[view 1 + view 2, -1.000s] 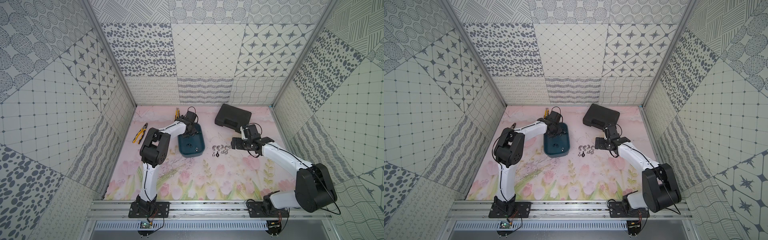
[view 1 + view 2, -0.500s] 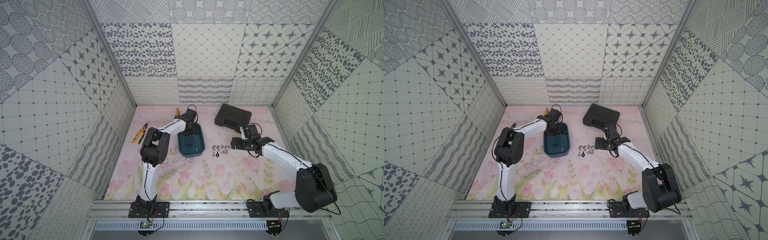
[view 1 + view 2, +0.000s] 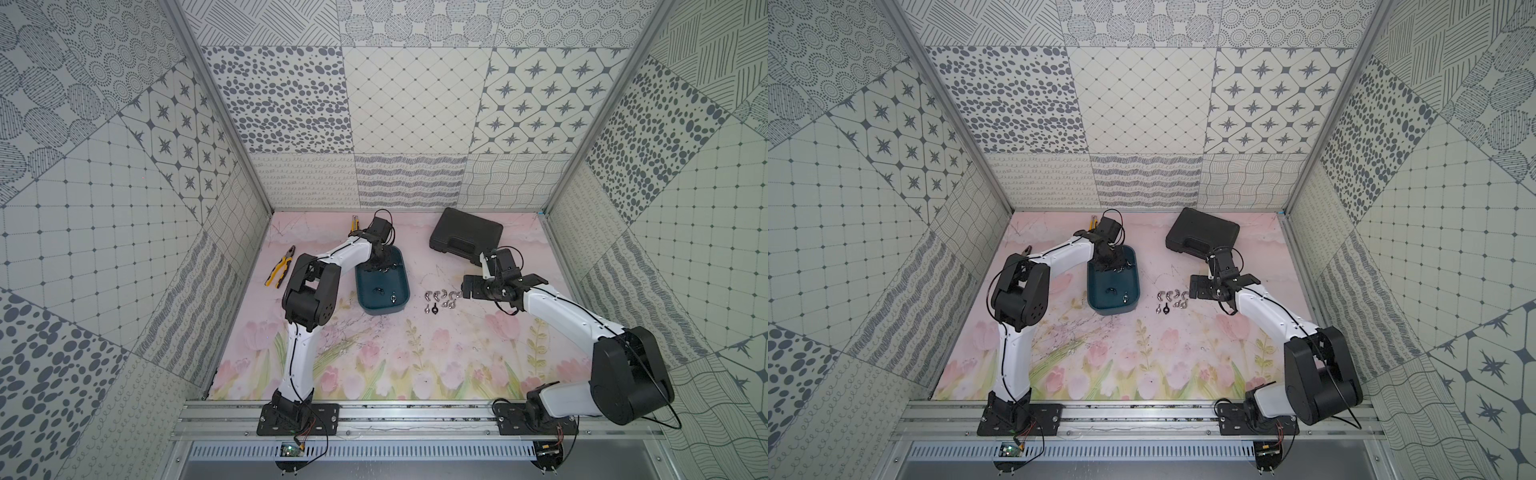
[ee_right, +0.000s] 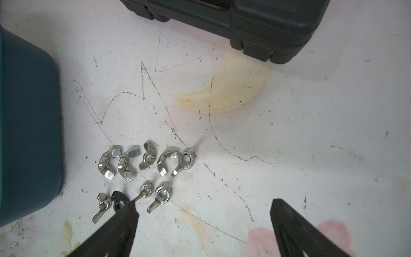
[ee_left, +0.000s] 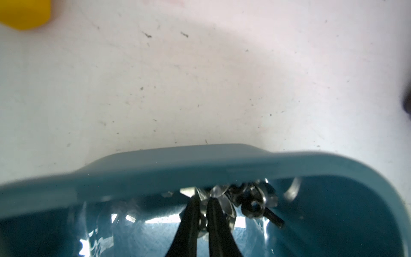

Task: Take out the wing nut from the storage box
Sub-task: Pick up the wing nut from the storage box.

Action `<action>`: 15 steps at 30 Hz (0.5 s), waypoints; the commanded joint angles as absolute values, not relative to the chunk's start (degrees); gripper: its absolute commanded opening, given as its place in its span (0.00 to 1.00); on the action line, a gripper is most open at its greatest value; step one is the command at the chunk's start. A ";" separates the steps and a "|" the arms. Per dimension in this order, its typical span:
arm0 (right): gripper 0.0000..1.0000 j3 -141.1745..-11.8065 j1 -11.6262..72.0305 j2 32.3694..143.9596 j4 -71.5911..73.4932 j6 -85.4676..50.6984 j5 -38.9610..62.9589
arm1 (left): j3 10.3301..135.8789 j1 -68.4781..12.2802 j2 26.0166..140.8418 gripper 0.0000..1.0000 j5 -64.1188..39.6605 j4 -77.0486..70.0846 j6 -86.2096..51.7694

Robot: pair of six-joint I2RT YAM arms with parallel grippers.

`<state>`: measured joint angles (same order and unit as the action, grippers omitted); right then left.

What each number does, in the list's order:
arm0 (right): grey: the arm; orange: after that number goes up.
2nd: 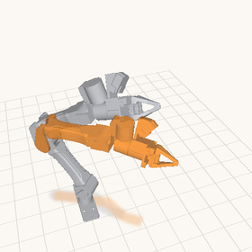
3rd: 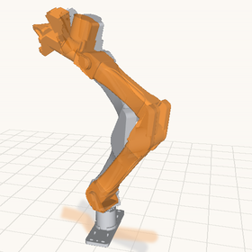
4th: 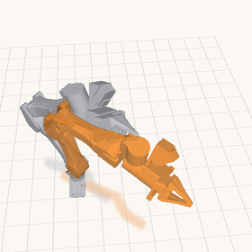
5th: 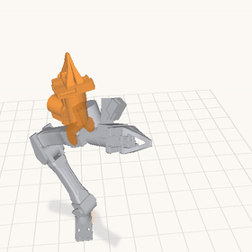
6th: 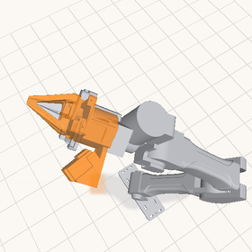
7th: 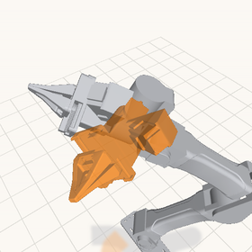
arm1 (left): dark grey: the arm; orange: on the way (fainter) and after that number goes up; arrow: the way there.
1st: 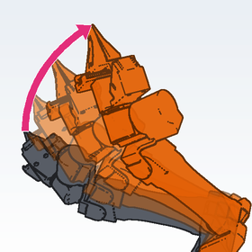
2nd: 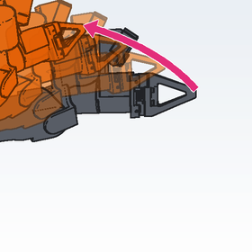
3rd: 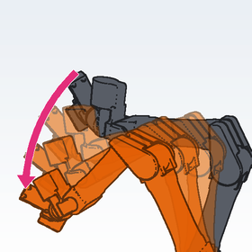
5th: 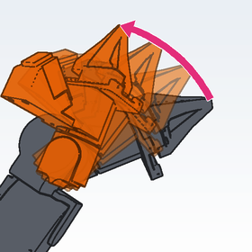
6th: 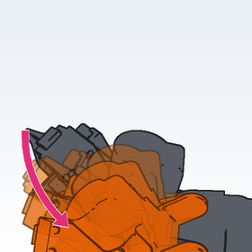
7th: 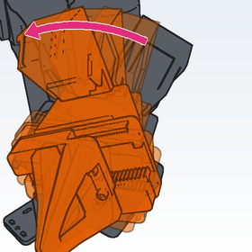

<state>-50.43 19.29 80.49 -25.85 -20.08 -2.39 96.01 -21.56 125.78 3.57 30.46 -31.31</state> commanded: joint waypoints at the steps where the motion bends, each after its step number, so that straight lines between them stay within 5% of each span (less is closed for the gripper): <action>1: 0.97 -50.32 19.74 79.32 -24.00 -20.39 -2.31 | 94.34 -21.31 124.22 0.03 2.55 34.10 -29.18; 15: 0.97 -50.23 19.60 78.28 -24.42 -20.81 -3.62 | 86.98 -25.36 107.84 0.00 3.45 34.15 -30.15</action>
<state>-50.43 19.64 79.83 -25.87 -20.16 -2.63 88.90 -23.09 112.44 3.44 32.36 -30.96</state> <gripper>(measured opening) 0.974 0.124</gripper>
